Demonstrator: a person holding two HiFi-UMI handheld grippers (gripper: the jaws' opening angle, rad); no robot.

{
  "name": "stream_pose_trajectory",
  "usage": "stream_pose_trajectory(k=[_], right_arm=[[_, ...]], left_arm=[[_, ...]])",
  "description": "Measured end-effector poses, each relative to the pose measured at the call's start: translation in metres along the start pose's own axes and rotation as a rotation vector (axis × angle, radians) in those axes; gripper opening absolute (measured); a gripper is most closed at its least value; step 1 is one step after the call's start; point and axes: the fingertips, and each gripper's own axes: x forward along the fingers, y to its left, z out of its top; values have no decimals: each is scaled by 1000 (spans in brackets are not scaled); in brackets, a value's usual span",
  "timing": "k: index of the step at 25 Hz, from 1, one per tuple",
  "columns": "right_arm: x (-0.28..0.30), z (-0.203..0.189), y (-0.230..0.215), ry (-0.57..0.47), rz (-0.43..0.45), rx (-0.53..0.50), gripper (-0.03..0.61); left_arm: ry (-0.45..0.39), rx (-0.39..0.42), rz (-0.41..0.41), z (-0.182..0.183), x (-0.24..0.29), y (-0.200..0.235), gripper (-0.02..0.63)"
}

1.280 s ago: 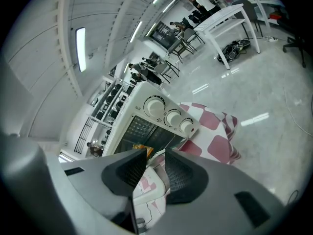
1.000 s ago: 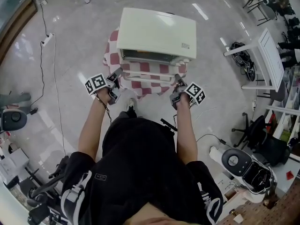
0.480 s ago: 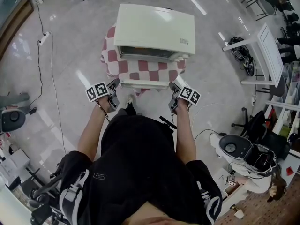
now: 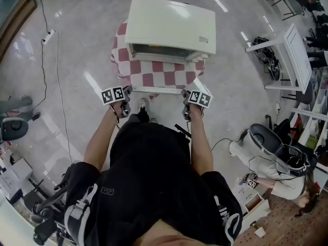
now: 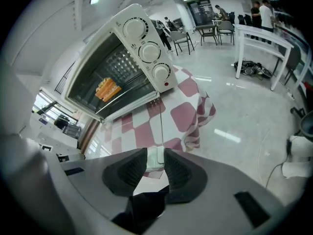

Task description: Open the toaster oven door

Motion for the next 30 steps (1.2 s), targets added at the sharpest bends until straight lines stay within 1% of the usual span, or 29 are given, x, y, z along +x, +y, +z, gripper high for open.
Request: stream_pose_trajectory(k=[2, 5, 8, 12, 15, 17, 19, 21, 22, 24, 26, 27, 29, 30], right_arm=[[5, -4, -2, 15, -23, -19, 129], [12, -9, -6, 42, -59, -56, 132], [17, -13, -9, 63, -106, -114, 135], [22, -15, -11, 77, -161, -191, 135], [25, -16, -10, 74, -169, -212, 138], [26, -15, -11, 77, -175, -219, 143], [23, -15, -14, 84, -187, -231, 172], [16, -19, -14, 85, -190, -248, 181], [12, -20, -13, 77, -189, -255, 183], [-2, -16, -9, 35, -184, -267, 183], [-19, -4, 1, -41, -172, -288, 181], [-30, 4, 8, -87, -164, -303, 173], [-55, 19, 27, -188, -145, -340, 129], [-67, 26, 38, -240, -133, -358, 113]], left_arm=[[6, 10, 24, -4, 3, 5, 58], [11, 47, 65, -9, 9, 10, 61], [10, 76, 102, -13, 12, 14, 64], [6, 89, 133, -16, 17, 18, 64], [7, 81, 140, -16, 19, 20, 64], [-4, 49, 149, -15, 19, 23, 68], [-17, 30, 162, -15, 18, 26, 94], [-13, 33, 168, -22, 12, 30, 144], [-7, 34, 167, -27, 6, 31, 149], [-11, 53, 163, -31, -8, 30, 155], [-49, 98, 157, -24, -23, 21, 155], [-77, 128, 148, -17, -31, 13, 155], [-137, 209, 120, -3, -48, -12, 147], [-168, 254, 99, 5, -57, -27, 120]])
